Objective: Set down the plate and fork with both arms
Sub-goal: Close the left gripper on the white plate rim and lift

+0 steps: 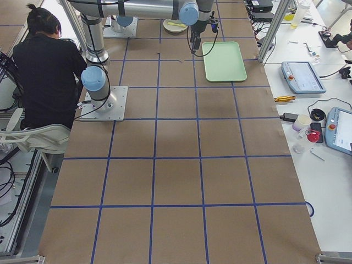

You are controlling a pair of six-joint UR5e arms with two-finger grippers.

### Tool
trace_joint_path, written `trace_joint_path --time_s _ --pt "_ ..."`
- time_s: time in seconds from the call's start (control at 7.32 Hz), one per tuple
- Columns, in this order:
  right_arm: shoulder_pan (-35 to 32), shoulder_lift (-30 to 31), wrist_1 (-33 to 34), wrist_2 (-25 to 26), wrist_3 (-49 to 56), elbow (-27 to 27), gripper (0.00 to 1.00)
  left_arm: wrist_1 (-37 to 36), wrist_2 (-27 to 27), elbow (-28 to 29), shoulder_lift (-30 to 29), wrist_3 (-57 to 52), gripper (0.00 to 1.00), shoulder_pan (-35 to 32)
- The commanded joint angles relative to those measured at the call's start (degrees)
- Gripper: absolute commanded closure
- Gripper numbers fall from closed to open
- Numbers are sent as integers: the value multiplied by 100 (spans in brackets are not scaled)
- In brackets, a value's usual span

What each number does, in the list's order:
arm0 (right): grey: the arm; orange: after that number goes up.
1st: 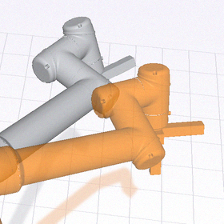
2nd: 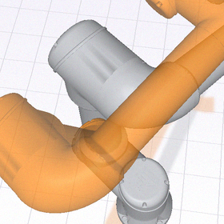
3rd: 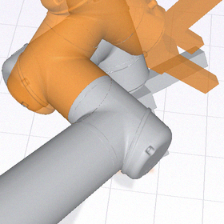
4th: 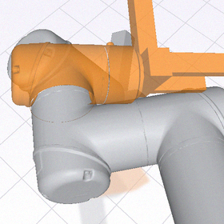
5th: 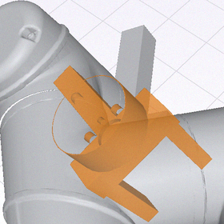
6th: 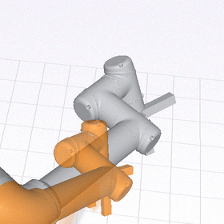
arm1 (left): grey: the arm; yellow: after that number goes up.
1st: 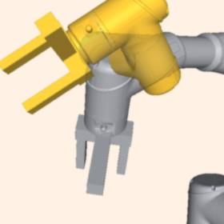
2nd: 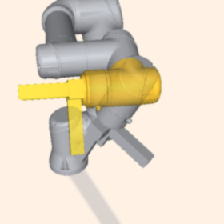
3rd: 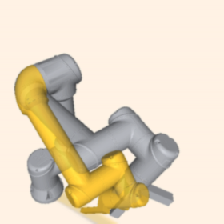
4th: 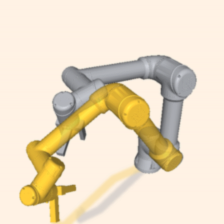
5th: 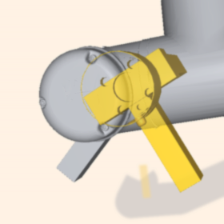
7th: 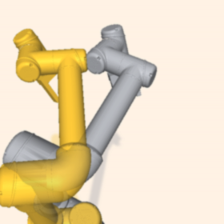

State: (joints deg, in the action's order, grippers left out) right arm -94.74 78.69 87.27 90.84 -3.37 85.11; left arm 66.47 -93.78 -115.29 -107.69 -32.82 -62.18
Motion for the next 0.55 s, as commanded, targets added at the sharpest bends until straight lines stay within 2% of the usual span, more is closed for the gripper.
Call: trace_joint_path --time_s 0.0,0.14,0.41 --pt "17 -3 0 31 3 -3 0 32 0 41 99 -84 100 -92" --pt "34 -3 0 39 3 -3 0 67 9 198 177 -67 100 -250" --pt "34 -3 18 205 12 -3 0 1361 525 1056 310 -14 100 -348"
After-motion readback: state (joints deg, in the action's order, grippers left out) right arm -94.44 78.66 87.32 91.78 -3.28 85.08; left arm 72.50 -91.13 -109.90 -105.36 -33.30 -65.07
